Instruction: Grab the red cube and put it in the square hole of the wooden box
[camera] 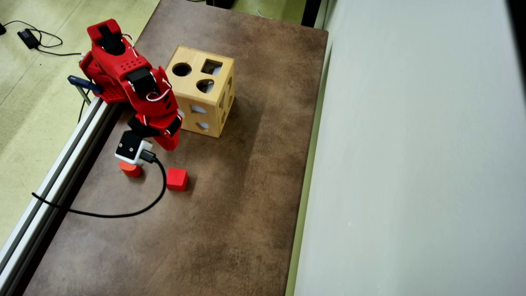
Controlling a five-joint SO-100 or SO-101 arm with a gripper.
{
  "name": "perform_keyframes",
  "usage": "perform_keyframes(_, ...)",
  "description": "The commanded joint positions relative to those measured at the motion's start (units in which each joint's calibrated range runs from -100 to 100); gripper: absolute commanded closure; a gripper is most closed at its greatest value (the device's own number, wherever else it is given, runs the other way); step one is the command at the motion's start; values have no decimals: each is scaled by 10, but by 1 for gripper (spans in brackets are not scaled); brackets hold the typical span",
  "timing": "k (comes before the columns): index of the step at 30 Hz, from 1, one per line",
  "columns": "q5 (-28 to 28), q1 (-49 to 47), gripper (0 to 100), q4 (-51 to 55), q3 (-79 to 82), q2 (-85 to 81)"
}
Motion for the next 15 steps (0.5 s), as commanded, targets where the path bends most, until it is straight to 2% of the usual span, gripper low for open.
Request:
perform_keyframes(1, 23, -3, 97, 1, -23, 8)
perform_keyframes(7, 47, -4, 97, 2, -20, 26)
perform_keyframes(15, 45, 4, 96, 1, -24, 29)
